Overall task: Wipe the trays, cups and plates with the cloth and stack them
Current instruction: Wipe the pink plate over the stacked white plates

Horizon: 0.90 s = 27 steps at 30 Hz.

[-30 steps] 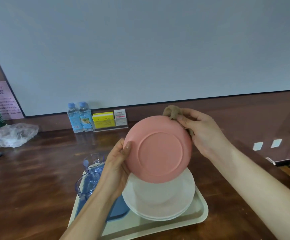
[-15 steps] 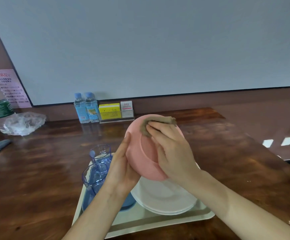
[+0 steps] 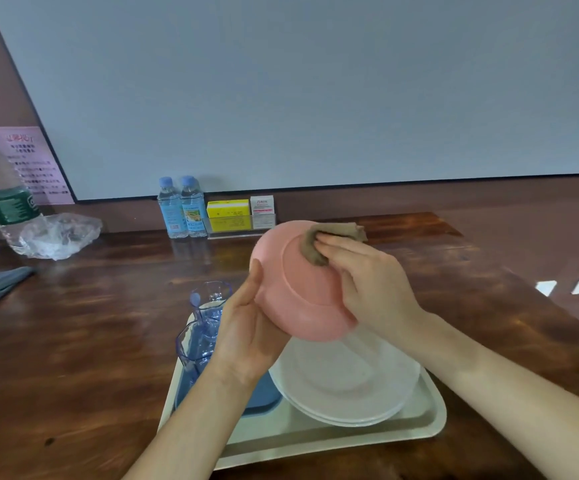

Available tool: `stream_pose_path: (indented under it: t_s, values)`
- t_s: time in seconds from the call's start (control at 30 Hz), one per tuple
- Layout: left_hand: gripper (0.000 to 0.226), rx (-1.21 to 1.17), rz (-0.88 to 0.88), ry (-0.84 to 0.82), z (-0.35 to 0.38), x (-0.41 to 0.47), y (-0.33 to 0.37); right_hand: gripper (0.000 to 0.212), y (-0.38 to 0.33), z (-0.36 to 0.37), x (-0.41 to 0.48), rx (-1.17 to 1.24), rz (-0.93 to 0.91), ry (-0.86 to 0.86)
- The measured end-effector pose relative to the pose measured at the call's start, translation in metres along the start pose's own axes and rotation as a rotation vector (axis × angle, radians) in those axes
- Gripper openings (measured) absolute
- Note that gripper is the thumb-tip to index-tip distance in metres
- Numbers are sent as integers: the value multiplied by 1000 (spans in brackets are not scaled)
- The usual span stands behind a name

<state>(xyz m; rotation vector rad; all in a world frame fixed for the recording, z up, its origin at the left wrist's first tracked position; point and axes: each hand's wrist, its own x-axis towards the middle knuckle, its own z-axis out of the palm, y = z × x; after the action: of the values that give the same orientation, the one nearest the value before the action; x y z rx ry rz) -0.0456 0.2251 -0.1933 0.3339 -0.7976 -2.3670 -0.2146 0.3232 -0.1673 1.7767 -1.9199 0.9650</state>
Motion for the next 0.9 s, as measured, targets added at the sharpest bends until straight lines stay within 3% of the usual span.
stream_pose_path:
  t_s: [0.13,0.3,0.47,0.63,0.8,0.9]
  values:
    - [63,-58,-14,-5,-6,2,6,43,-4,-1,-32,-21,24,-9]
    - [75,49,-45,-68,-4,0,-6,42,-31,-5,-43,135,-126,-83]
    - [61,30,-29,-22,-3,-2,-3,48,-6,1,-1,96,-120,-118]
    - [63,-36,-57,24,-6,-1,4,47,14,-4,-20,-35,-22,-48]
    - [64,-32,-62,-1,-11,3,0,40,7,-7,-70,63,-11,-46]
    - [67,6,-80,9,-13,4,-3,31,-4,-10,-75,158,-119,-116]
